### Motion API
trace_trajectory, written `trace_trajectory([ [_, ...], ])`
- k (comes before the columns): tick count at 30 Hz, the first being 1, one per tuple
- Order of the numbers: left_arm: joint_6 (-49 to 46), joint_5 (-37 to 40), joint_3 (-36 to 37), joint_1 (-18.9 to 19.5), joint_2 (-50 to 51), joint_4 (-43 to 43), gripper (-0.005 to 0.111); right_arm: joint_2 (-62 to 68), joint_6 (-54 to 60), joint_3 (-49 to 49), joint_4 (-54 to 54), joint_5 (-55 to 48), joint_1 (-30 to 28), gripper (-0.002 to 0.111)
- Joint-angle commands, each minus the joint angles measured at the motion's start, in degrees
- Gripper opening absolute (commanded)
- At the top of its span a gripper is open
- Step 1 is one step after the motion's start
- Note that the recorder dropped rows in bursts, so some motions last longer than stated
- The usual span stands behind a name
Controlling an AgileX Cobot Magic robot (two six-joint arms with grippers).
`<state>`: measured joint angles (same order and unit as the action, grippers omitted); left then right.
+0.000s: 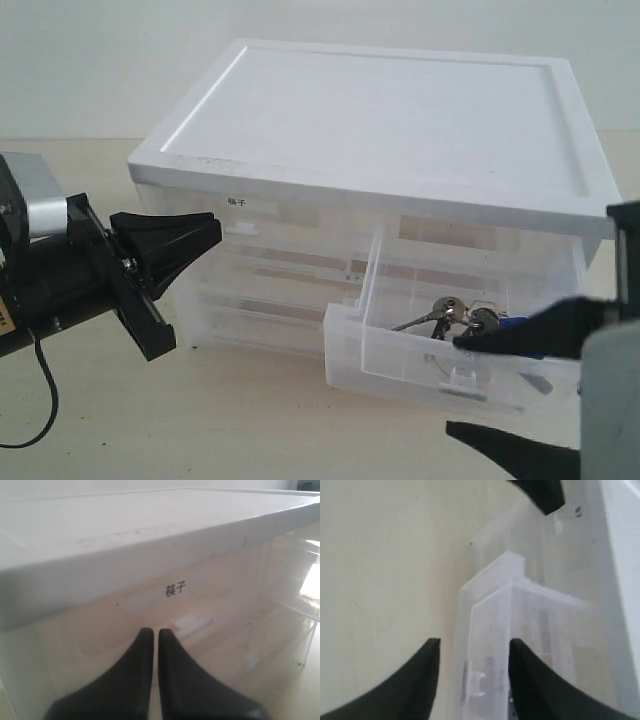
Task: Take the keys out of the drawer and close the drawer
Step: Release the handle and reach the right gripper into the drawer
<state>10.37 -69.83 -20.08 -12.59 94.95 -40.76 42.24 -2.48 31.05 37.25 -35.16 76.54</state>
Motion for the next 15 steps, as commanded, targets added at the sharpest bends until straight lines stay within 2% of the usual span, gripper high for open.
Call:
trace_trajectory([
  [1, -0.37, -0.13, -0.61, -0.16, 0.16, 2.42, 0.005, -0.39, -14.35, 7.56, 2.43, -2.96, 0.00, 0.046],
  [3, -0.37, -0.13, -0.61, -0.16, 0.16, 2.42, 0.005, 0.58, -26.65, 10.29, 9.36, -7.43, 0.00, 0.045],
  [4, -0.37, -0.13, -0.61, -0.16, 0.16, 2.42, 0.005, 1.38, -29.33, 11.56, 12.14, -11.21, 0.00, 0.045],
  [8, -0.07, -0.13, -0.61, -0.16, 0.16, 2.42, 0.005, 7.76, -30.45, 15.56, 13.44, -26.36, 0.00, 0.045],
  [12, -0.07, -0.13, -0.61, -0.16, 0.16, 2.42, 0.005, 13.24, -27.09, 16.50, 6.29, -24.67, 0.00, 0.045],
  [15, -0.07, -0.13, -0.61, -0.16, 0.16, 2.30, 0.005, 16.56, -26.04, 16.50, 5.16, -24.57, -0.65, 0.045],
])
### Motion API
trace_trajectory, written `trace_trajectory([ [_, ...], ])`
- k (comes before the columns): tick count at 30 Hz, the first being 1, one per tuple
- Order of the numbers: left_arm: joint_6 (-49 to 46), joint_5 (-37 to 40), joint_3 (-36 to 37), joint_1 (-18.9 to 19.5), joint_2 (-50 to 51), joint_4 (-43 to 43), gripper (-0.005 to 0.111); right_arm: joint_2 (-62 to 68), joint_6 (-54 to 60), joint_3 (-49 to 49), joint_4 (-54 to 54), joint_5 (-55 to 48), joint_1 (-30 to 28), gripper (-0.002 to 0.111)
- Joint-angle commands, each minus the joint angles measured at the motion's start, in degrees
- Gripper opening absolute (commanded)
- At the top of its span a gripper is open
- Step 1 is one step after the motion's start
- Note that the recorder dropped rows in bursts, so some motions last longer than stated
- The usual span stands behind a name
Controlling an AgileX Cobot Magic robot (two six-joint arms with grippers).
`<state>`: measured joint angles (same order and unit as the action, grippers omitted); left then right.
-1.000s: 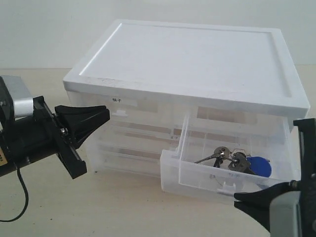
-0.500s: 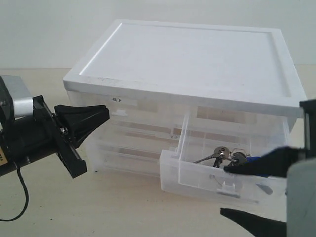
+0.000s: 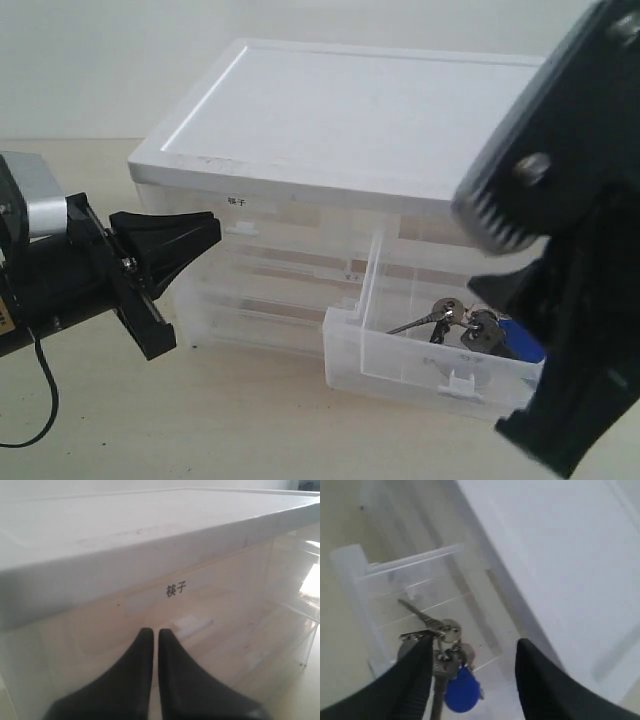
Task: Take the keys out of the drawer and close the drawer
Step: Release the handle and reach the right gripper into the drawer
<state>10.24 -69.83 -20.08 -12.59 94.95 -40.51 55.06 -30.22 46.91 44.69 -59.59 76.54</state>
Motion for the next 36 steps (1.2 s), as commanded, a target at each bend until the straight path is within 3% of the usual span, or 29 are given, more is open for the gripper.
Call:
trace_trajectory([
  [1, 0.06, -0.13, -0.61, -0.16, 0.16, 1.95, 0.005, 4.57, 2.18, 0.64, -2.41, 0.01, -1.91, 0.045],
  [4, 0.06, -0.13, -0.61, -0.16, 0.16, 0.89, 0.005, 6.30, 6.93, 0.64, -5.53, 3.18, -9.17, 0.045],
  [8, 0.06, -0.13, -0.61, -0.16, 0.16, 0.73, 0.005, 7.39, 21.92, 0.64, -22.47, 11.61, -22.77, 0.045],
  [10, 0.06, -0.13, -0.61, -0.16, 0.16, 0.73, 0.005, 7.39, 28.91, 0.68, -31.08, 15.30, -25.91, 0.045],
  [13, 0.06, -0.13, -0.61, -0.16, 0.16, 0.73, 0.005, 7.73, 35.03, 1.78, -36.72, 15.94, -26.19, 0.045],
  [30, 0.38, -0.13, -0.61, -0.16, 0.16, 0.27, 0.005, 17.98, 32.63, 3.04, -30.81, 11.30, -26.19, 0.044],
  [33, 0.38, -0.13, -0.61, -0.16, 0.16, 0.27, 0.005, 18.20, 32.63, 3.04, -30.81, 10.59, -26.19, 0.031],
  [36, 0.38, -0.13, -0.61, -0.16, 0.16, 0.27, 0.005, 18.20, 32.63, 3.04, -29.65, 10.33, -26.19, 0.009],
])
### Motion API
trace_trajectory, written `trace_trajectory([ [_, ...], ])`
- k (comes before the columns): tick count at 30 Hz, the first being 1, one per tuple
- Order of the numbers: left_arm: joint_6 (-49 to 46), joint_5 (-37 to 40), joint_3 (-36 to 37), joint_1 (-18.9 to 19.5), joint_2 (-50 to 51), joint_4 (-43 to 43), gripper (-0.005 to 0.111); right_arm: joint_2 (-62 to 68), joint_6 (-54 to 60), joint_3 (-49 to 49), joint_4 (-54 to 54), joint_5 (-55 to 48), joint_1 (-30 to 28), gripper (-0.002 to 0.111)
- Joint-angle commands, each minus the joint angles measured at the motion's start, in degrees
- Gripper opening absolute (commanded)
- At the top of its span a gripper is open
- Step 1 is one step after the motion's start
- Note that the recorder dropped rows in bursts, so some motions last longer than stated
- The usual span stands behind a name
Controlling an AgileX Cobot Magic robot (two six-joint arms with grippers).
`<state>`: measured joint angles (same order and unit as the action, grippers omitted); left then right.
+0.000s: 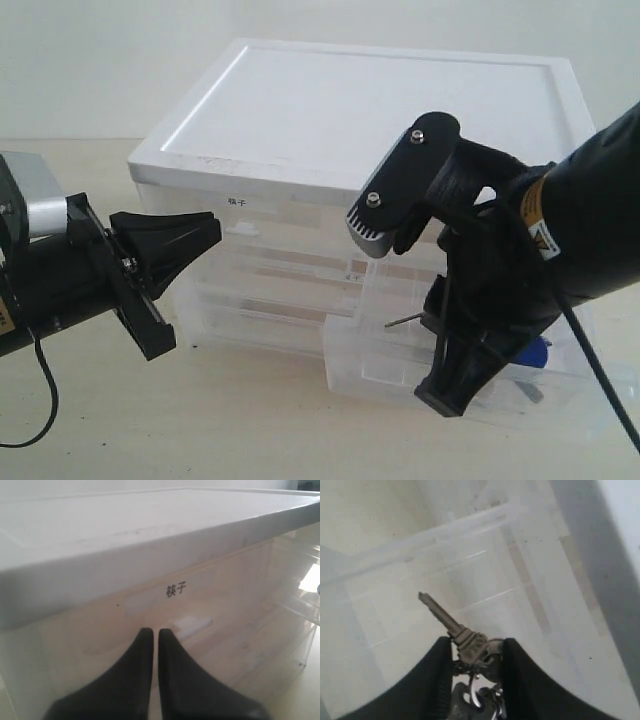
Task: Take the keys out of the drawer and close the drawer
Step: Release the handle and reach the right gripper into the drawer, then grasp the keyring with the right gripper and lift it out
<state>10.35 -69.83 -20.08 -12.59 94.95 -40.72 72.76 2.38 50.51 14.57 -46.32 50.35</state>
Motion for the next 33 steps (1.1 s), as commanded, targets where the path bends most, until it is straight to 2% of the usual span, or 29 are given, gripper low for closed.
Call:
trace_trajectory([
  [1, 0.27, -0.13, -0.61, -0.16, 0.16, 0.47, 0.005, 0.50, 0.03, -0.56, 1.25, -2.93, 0.00, 0.001],
  [5, 0.27, -0.13, -0.61, -0.16, 0.16, 0.47, 0.005, 0.50, 0.33, -0.42, 3.11, -2.09, 0.39, 0.000],
  [11, 0.27, -0.13, -0.61, -0.16, 0.16, 0.47, 0.005, 0.50, 2.01, 1.78, 6.94, -3.31, 5.03, 0.000],
  [18, 0.27, -0.13, -0.61, -0.16, 0.16, 0.47, 0.005, -1.76, -5.94, 3.21, 17.89, -7.91, 8.22, 0.000],
  [27, 0.27, -0.13, -0.61, -0.16, 0.16, 0.17, 0.005, -10.09, -6.09, 3.39, 18.15, -6.80, 8.96, 0.000],
  [33, 0.27, -0.13, -0.61, -0.16, 0.16, -0.25, 0.005, -16.17, -5.88, 3.39, 18.78, -3.47, 11.83, 0.000],
])
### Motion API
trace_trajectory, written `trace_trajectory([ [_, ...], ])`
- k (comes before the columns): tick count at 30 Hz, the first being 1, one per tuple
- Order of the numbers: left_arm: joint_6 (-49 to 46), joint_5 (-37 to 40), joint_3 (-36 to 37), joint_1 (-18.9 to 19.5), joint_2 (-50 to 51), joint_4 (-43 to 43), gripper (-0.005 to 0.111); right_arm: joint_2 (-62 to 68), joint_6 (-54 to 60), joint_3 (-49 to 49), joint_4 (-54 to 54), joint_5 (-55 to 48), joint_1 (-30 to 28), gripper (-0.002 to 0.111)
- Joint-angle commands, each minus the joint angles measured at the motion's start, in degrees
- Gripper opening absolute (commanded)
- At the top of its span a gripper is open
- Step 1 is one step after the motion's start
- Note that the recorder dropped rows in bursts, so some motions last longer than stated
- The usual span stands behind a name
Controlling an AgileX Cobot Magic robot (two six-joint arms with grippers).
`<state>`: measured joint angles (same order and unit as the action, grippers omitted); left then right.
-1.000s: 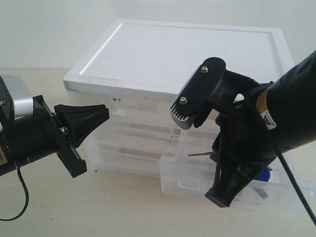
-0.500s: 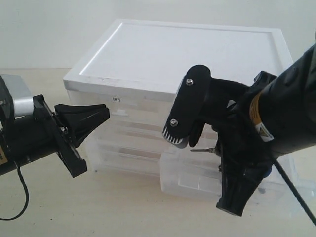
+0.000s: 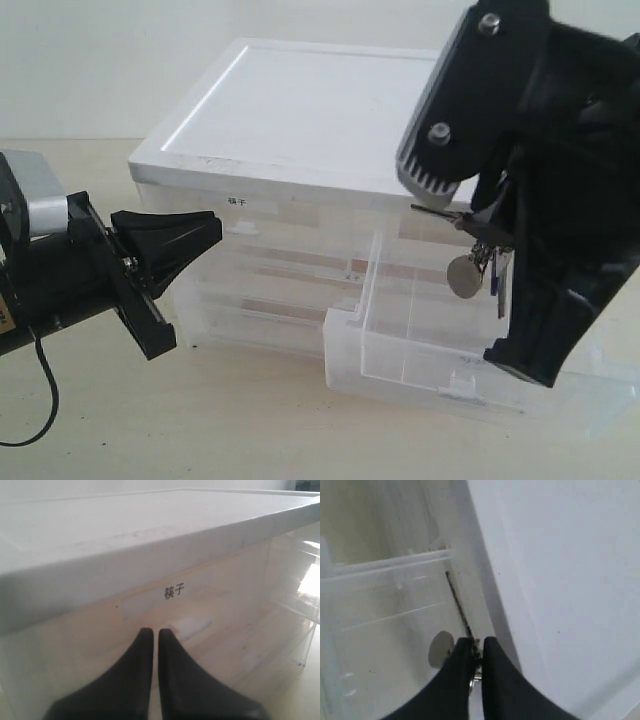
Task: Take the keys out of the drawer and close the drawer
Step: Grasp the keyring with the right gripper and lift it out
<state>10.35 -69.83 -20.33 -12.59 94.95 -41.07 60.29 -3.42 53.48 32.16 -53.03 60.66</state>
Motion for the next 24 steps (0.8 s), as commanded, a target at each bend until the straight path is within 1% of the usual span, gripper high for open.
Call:
trace_trajectory([
  [1, 0.27, -0.13, -0.36, -0.16, 0.16, 0.11, 0.005, -4.43, -0.08, 0.42, 1.54, 4.45, 1.85, 0.000],
  [5, 0.27, -0.13, -0.36, -0.16, 0.16, 0.10, 0.005, -5.34, -0.03, 0.51, 1.78, 8.45, 1.85, 0.000],
  [9, 1.23, -0.13, 0.51, -0.16, -1.55, -3.40, 0.005, -4.57, 0.22, 0.55, 1.59, 12.78, 1.85, 0.000],
  [14, 1.23, -0.13, 3.77, -0.03, -9.65, -3.28, 0.005, -4.18, 0.11, 1.85, 0.66, 16.22, 1.85, 0.000],
  [19, 1.23, -0.13, 6.90, -0.03, -18.51, -1.88, 0.005, -3.02, -0.16, 2.53, -2.45, 24.22, 1.85, 0.000],
  [22, 1.64, -0.13, 9.25, -0.03, -24.63, 3.00, 0.005, 2.69, -1.06, 2.53, -2.22, 27.35, 1.57, 0.000],
  [24, 1.64, 2.89, 9.91, -0.03, -28.12, 4.95, 0.005, 8.42, -1.53, 2.76, -1.80, 27.79, -0.89, 0.000],
])
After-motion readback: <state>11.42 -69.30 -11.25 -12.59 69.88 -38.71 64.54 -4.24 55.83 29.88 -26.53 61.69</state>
